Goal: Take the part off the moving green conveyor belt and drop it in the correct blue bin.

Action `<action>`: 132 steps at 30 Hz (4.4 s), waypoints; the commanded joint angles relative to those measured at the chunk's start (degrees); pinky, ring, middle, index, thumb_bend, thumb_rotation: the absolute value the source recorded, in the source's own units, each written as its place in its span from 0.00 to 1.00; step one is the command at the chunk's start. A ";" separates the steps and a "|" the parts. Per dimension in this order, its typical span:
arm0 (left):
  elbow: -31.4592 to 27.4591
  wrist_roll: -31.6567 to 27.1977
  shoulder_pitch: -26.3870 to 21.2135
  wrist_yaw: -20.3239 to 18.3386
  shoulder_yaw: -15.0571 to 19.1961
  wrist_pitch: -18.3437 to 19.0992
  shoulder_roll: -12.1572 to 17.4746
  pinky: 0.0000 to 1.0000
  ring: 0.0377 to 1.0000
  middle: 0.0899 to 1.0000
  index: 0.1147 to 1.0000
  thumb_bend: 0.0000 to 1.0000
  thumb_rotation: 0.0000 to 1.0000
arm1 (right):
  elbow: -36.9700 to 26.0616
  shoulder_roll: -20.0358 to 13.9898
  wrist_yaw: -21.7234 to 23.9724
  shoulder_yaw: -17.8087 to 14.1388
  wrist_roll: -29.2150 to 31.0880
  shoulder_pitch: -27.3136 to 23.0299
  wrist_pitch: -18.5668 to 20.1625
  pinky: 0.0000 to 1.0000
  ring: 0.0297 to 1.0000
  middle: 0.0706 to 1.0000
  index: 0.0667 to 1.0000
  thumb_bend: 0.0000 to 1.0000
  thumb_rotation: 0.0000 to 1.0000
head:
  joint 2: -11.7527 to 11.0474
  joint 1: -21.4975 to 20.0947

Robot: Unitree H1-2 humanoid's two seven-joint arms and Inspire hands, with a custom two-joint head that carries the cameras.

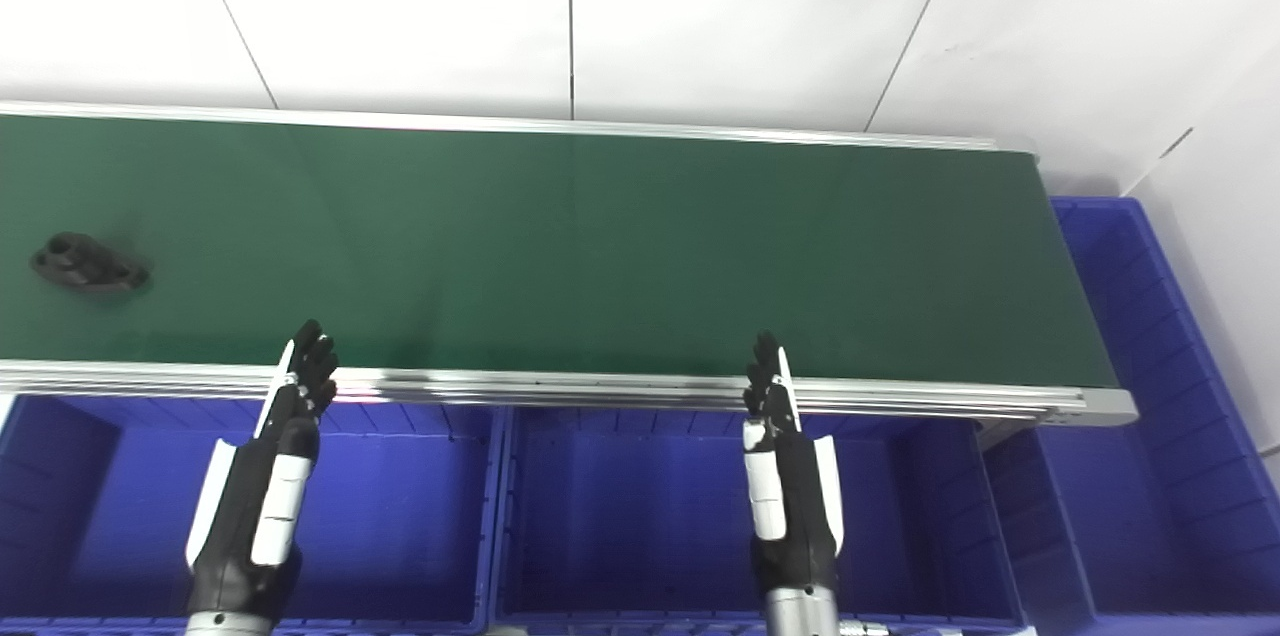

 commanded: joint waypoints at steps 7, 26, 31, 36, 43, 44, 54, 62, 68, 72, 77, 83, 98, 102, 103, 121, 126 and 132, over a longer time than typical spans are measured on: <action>0.36 2.31 0.74 1.67 -0.84 -2.37 -1.32 1.00 1.00 1.00 1.00 0.59 0.99 | -0.40 -1.14 1.37 0.18 2.37 0.29 -3.27 0.97 0.98 1.00 1.00 0.84 1.00 | -1.80 4.20; 7.52 7.43 0.30 6.01 -4.66 -5.39 -5.31 0.85 0.93 0.95 0.94 0.54 0.81 | 10.36 -6.68 4.87 -3.77 8.06 -1.67 -12.40 0.99 0.96 0.98 1.00 0.85 1.00 | -9.81 19.18; 9.50 7.28 -0.22 6.24 -5.64 -5.73 -6.77 0.82 0.92 0.95 0.92 0.56 0.76 | 13.40 -8.04 6.41 -4.96 10.50 -2.74 -13.60 1.00 0.97 0.99 1.00 0.89 1.00 | -11.18 23.36; 10.95 10.19 -1.08 7.82 -6.63 -5.18 -8.11 0.82 0.90 0.92 0.90 0.46 0.68 | 17.10 -9.51 9.16 -6.23 13.95 -4.20 -15.81 1.00 0.99 1.00 1.00 0.84 1.00 | -12.02 26.40; 14.37 12.59 -2.24 10.37 -7.13 -6.73 -8.63 0.76 0.87 0.90 0.87 0.53 0.71 | 20.55 -10.21 11.55 -7.35 14.61 -5.67 -16.73 1.00 1.00 1.00 1.00 0.83 1.00 | -15.55 27.19; 14.85 11.93 -2.48 10.38 -7.08 -7.02 -8.75 0.76 0.87 0.90 0.87 0.54 0.70 | 21.15 -10.33 11.81 -7.52 14.43 -5.93 -16.81 1.00 1.00 1.00 1.00 0.83 1.00 | -15.94 27.59; 16.79 11.73 -3.69 10.84 -7.25 -8.16 -8.91 0.77 0.87 0.90 0.86 0.52 0.66 | 21.94 -10.22 12.74 -8.17 15.22 -6.72 -16.57 1.00 0.99 1.00 1.00 0.83 1.00 | -16.31 28.75; 17.00 11.42 -3.77 10.78 -7.38 -8.20 -9.14 0.76 0.87 0.90 0.86 0.52 0.62 | 22.04 -11.28 13.97 -8.08 14.25 -6.77 -16.73 1.00 0.99 1.00 1.00 0.73 0.90 | -15.83 28.47; 15.59 11.47 -3.06 10.55 -7.77 -7.43 -9.36 0.75 0.86 0.88 0.85 0.53 0.62 | 18.93 -11.09 9.17 -8.83 4.81 -5.92 -14.38 0.90 0.91 0.97 1.00 0.73 0.80 | -13.76 28.42; 13.92 11.52 -2.60 9.96 -7.69 -6.06 -8.93 0.76 0.86 0.89 0.86 0.53 0.63 | 13.70 -10.56 5.09 -9.48 -4.44 -5.15 -14.58 0.80 0.85 0.92 1.00 0.68 0.60 | -12.17 26.28; 12.23 11.45 -2.65 9.22 -7.21 -3.84 -8.10 0.76 0.87 0.89 0.87 0.53 0.67 | 6.85 -10.04 2.37 -9.49 -13.13 -6.42 -11.60 0.78 0.84 0.89 0.97 0.80 0.50 | -11.20 24.09; 11.96 11.46 -3.35 8.69 -7.03 -3.55 -7.21 0.74 0.84 0.88 0.88 0.54 0.69 | -0.72 -9.62 3.40 -7.21 -20.92 -11.64 -4.18 0.73 0.83 0.89 0.92 0.88 0.42 | -10.78 22.59; 11.57 11.99 -2.95 9.13 -7.62 -3.64 -7.10 0.77 0.85 0.85 0.88 0.54 0.73 | -4.64 -8.38 11.19 3.45 -43.13 -32.66 14.52 0.59 0.74 0.82 0.85 0.93 0.46 | -9.99 21.98; 11.72 12.12 -2.94 9.27 -7.94 -3.98 -7.25 0.75 0.83 0.85 0.88 0.53 0.74 | -1.67 -7.92 11.90 7.06 -49.34 -37.67 17.10 0.57 0.73 0.81 0.84 0.95 0.47 | -9.81 22.25; 11.82 12.29 -2.97 9.37 -8.06 -4.18 -7.28 0.75 0.82 0.85 0.87 0.53 0.74 | -0.70 -7.82 11.63 7.73 -50.28 -38.60 17.39 0.57 0.73 0.81 0.84 0.95 0.47 | -9.71 22.45; 10.34 11.93 -2.29 9.01 -9.60 -2.14 -8.14 0.76 0.85 0.89 0.90 0.55 0.73 | 21.70 -3.47 5.30 19.45 -63.19 -52.75 21.85 0.51 0.64 0.77 0.80 0.97 0.45 | -8.44 23.61; 9.84 11.79 -2.09 9.01 -9.87 -1.94 -8.34 0.76 0.86 0.89 0.90 0.55 0.73 | 26.55 -2.69 3.66 21.91 -64.42 -54.11 22.40 0.49 0.62 0.77 0.79 0.98 0.45 | -8.03 24.06; 9.30 11.26 -1.77 8.91 -10.00 -1.59 -8.38 0.76 0.85 0.87 0.89 0.56 0.71 | 31.24 -2.03 1.69 24.25 -64.59 -54.60 22.77 0.50 0.60 0.77 0.80 0.97 0.45 | -7.88 24.24</action>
